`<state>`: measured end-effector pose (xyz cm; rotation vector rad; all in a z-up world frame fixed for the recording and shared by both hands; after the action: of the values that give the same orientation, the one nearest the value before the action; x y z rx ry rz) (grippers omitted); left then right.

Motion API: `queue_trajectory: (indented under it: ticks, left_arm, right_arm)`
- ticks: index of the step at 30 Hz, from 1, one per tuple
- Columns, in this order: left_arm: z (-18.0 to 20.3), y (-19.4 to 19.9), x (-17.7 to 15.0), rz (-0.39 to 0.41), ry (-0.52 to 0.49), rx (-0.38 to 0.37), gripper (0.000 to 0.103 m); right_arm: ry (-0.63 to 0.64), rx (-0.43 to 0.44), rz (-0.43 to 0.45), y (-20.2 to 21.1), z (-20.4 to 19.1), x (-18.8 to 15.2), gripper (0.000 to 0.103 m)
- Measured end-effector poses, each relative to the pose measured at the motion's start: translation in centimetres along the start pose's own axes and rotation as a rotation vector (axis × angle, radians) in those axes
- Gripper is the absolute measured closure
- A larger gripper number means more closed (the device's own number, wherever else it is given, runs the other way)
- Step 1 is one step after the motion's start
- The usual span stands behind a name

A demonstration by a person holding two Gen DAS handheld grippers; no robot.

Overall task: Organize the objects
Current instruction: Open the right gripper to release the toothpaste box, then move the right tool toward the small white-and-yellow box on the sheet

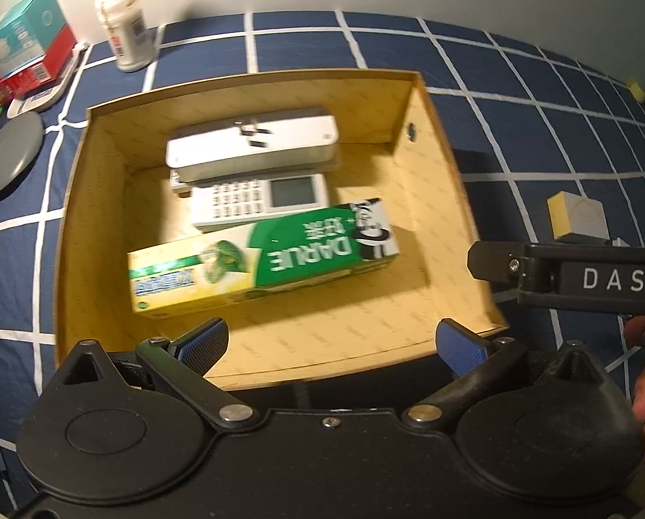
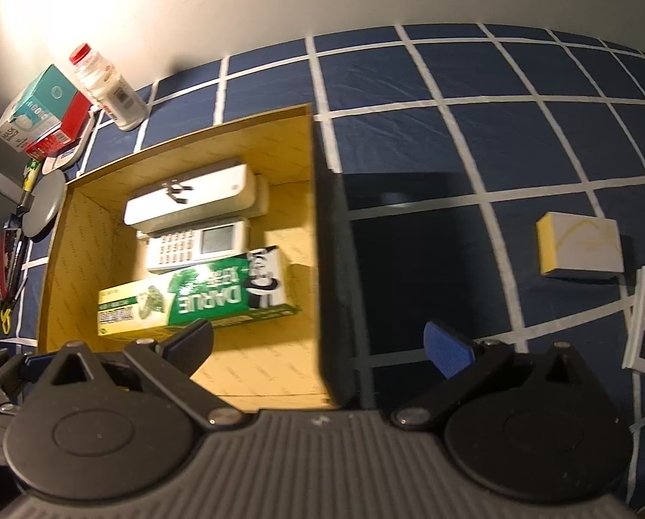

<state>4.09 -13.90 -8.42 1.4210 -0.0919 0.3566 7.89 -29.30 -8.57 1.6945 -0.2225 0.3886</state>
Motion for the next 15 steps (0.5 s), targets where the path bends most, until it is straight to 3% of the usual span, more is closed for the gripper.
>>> queue_trajectory:
  ticks: [15]
  left_arm:
    - [12.3,-2.8,-1.5,-0.019,-0.017,0.016,0.0]
  right_arm:
    - [-0.041,0.006,-0.006,1.2,13.1,-1.2,0.0]
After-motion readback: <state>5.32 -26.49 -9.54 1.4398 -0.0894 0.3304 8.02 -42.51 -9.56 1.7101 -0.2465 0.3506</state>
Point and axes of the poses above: each gripper's, at about its wrist camera, not at the fingertips, and y roughly against the way its jaws point, z to its right, x to its top, the point moved 5 cm from there along -y, roughly the way its jaws point, and after that the axes turned 15 degrees about y, right-handed, at the moved point
